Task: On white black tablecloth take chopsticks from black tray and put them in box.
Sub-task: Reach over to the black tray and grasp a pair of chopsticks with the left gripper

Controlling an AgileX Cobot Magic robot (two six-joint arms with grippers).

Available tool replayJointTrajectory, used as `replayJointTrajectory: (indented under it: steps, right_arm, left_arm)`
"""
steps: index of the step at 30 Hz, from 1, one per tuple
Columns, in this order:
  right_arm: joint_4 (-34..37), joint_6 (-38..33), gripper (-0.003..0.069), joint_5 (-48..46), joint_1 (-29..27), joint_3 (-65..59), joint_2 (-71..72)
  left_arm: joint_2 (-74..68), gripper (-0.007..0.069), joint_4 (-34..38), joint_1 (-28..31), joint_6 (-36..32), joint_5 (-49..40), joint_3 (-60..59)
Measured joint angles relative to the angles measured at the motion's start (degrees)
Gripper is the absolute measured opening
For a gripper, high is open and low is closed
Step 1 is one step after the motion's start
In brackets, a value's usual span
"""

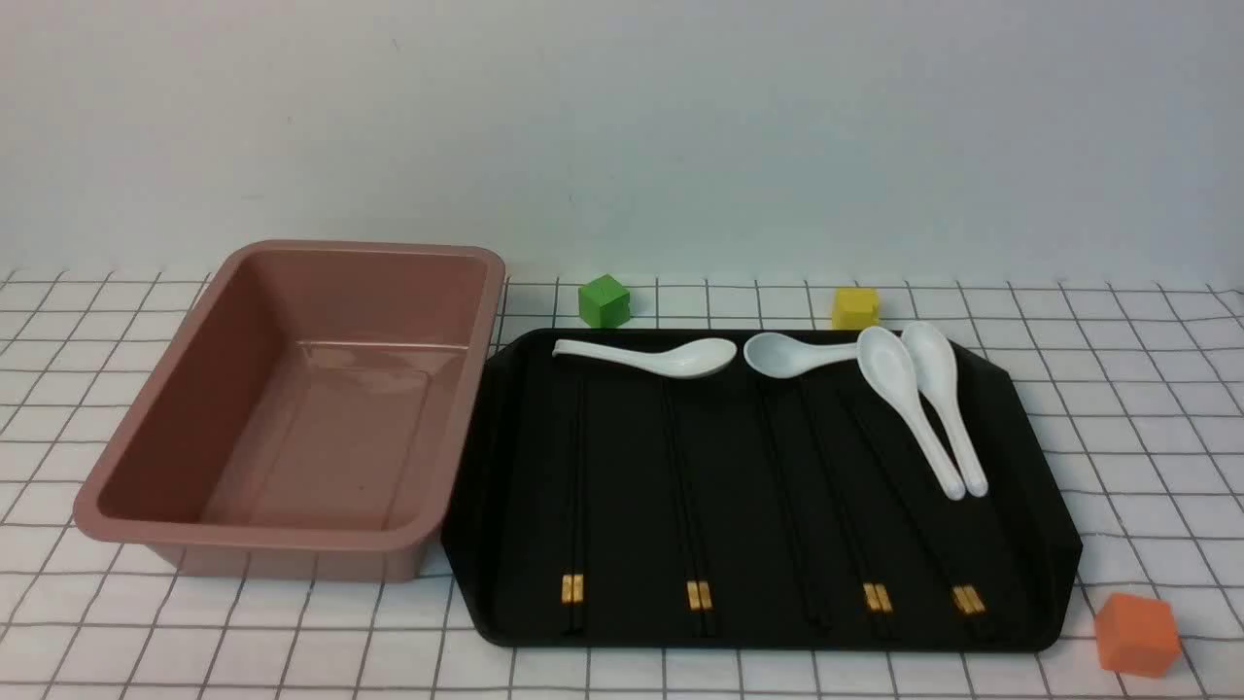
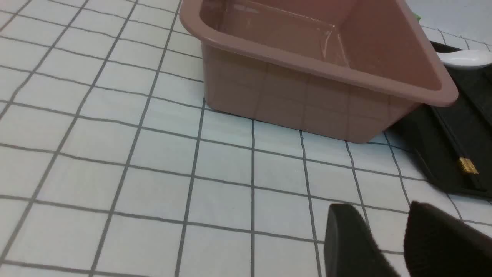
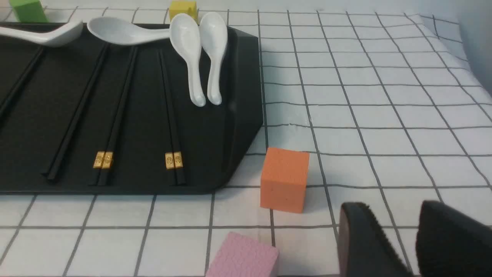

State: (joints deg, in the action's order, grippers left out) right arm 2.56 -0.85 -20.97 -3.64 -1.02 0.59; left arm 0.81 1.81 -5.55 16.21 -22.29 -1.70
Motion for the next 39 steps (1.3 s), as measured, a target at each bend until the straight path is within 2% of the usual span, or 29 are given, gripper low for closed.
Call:
replayJointTrajectory:
  steps: [7, 17, 34, 36, 39]
  right_arm:
    - [0.00, 0.00, 0.0240, 0.00, 0.00, 0.00, 0.00]
    - [0.00, 0.00, 0.0240, 0.00, 0.00, 0.00, 0.00]
    - [0.00, 0.00, 0.0240, 0.00, 0.00, 0.00, 0.00]
    - [0.00, 0.00, 0.0240, 0.00, 0.00, 0.00, 0.00]
    - [0.00, 0.00, 0.0240, 0.00, 0.00, 0.00, 0.00]
  left_arm:
    - [0.00, 0.0238, -0.18, 0.00, -0.11, 0.00, 0.00]
    - [0.00, 0.0238, -4.06, 0.00, -0.22, 0.00, 0.00]
    - [0.00, 0.0238, -4.31, 0.00, -0.22, 0.06, 0.00]
    - [0.00, 0.0238, -3.51, 0.00, 0.36, 0.24, 0.00]
    - [0.00, 0.0238, 3.33, 0.00, 5.02, 0.24, 0.00]
